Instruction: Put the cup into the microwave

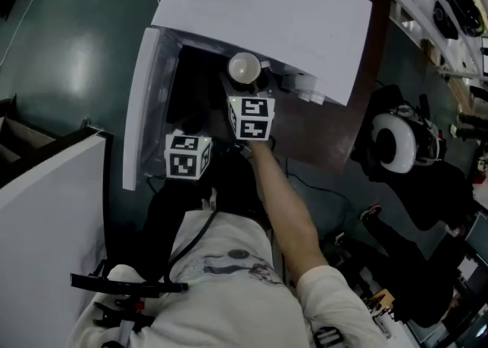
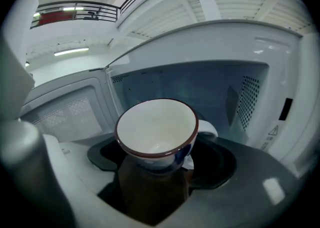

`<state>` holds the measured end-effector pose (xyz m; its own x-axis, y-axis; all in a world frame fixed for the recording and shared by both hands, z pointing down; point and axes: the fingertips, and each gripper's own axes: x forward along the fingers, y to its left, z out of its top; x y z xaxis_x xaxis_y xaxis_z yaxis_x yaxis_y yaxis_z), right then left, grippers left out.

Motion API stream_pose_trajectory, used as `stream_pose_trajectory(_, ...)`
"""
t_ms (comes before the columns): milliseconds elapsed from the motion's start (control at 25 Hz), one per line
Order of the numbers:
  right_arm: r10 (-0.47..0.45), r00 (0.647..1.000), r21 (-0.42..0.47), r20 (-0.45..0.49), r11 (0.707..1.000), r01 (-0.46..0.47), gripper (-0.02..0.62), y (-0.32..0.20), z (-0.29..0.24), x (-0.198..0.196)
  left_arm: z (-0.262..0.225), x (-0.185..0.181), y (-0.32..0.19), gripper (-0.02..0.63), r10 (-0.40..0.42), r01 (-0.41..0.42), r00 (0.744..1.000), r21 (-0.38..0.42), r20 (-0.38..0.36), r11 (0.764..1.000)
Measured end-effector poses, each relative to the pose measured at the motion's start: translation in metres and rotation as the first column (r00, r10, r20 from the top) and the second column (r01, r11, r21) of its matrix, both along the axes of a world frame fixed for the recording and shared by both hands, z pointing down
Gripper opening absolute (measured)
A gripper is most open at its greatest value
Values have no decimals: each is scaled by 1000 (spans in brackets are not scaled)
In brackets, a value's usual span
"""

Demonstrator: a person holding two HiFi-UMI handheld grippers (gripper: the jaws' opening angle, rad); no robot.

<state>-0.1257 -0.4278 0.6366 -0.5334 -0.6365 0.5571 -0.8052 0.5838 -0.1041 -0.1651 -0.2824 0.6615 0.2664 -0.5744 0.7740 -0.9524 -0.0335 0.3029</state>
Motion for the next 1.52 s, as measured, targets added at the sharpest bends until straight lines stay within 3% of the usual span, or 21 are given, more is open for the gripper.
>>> stream_pose_trajectory(800,112,994,46,5,993,-112,396,-88,13,-13,-1,6,-22,-3,38,-38,999,-15,-15,999)
stream_pose_trajectory(1000,148,989,34,-8,988,-148,396,-97,22,-11,3,8,-18,-3,47,-47,999,-28,-15,998)
stream_pose_trajectory(1360,173,983,76,57,981,-177,397,-113,19,-15,6,3,-13,-3,37,-37,999,-35,-15,999)
stream_pose_trajectory(1520,171,985,48,26,984,-172,402,-106,20,-11,2,3,-10,-3,48,-48,999,-36,-10,998)
